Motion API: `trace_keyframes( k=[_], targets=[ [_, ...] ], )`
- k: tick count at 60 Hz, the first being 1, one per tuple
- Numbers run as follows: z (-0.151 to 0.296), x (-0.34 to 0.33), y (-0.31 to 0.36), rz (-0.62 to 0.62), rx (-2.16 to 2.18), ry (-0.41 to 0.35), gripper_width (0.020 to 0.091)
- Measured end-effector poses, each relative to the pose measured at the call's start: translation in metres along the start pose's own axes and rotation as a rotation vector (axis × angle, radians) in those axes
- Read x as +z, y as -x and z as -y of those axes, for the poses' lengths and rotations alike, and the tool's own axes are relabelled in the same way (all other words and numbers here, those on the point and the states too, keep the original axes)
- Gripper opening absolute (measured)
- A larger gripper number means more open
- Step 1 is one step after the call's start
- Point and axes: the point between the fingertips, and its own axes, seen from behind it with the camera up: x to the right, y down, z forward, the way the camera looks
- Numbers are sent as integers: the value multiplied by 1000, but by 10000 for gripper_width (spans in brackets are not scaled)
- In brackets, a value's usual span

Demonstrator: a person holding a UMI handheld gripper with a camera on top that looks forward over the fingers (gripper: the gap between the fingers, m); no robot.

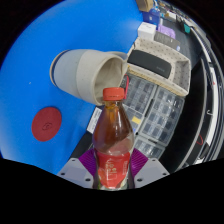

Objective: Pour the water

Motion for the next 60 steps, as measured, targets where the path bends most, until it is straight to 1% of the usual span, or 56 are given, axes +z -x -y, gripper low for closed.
trace_keyframes(
  k=[8, 14, 19, 21, 25, 29, 33, 47, 52, 60],
  targets=[
    [3, -2, 1, 5, 18, -15, 409],
    [3, -7, 2, 20, 141, -37, 409],
    [7, -15, 3, 58, 342, -57, 411],
    [8, -19, 2, 71, 435, -89, 411],
    [9, -24, -2, 83, 609, -120, 411],
    [14, -26, -8, 86, 782, -165, 412],
    [18, -28, -8, 117, 960, -197, 428],
    [25, -26, 15, 211, 1549, -244, 424],
    [26, -27, 19, 233, 1687, -287, 426],
    [34, -28, 24, 232, 1826, -338, 425]
  ],
)
